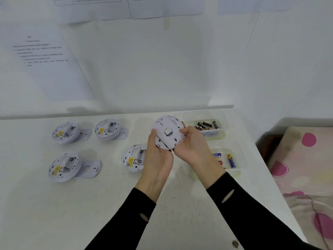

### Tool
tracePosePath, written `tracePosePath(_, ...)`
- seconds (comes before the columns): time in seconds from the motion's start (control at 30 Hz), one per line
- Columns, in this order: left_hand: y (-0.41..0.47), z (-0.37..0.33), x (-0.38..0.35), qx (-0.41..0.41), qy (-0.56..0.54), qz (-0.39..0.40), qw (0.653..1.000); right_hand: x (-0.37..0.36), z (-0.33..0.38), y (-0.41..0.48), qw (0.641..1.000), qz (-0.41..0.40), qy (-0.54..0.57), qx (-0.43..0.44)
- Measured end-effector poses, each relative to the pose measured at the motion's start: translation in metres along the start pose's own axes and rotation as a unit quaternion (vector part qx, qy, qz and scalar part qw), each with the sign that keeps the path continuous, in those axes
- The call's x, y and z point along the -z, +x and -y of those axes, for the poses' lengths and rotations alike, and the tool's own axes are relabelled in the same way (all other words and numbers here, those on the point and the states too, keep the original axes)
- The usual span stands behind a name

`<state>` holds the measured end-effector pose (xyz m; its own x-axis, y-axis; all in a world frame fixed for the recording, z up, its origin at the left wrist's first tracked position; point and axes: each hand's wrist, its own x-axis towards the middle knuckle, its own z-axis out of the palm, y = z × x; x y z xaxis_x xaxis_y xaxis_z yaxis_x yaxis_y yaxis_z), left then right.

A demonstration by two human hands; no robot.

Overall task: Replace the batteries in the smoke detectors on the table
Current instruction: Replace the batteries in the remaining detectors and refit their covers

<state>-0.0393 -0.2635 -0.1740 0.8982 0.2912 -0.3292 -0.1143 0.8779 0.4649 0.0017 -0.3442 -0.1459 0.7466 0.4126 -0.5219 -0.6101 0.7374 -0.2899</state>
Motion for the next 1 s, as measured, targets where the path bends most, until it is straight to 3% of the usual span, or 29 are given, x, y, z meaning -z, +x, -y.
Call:
tracePosePath(0.2, 0.0, -0.001, -0.004, 0.005, 0.003, 0.019, 1.0, 0.003, 0.001, -0.002, 0.996, 0.038, 0.083, 0.005)
tracePosePath(0.6, 0.007, -0.009, -0.006, 0.047, -0.014, 0.042, 0.998, 0.004, -0.007, 0.004, 0.988, 0.096, 0.121, 0.005)
tracePosePath(0.7, 0.009, -0.017, -0.001, 0.052, 0.025, 0.025, 0.998, 0.01, -0.003, 0.008, 0.993, 0.119, 0.004, 0.018)
tracePosePath(0.77, 0.011, -0.028, 0.001, 0.065, 0.119, 0.011, 0.991, 0.015, 0.005, 0.01, 0.984, 0.122, -0.113, 0.068)
tracePosePath(0.9, 0.021, -0.057, 0.004, 0.14, 0.228, 0.015, 0.963, 0.02, 0.018, 0.008, 0.917, 0.17, -0.309, 0.185)
tracePosePath(1.0, 0.034, -0.078, 0.003, 0.211, 0.255, 0.041, 0.943, 0.026, 0.022, 0.004, 0.786, 0.195, -0.507, 0.295)
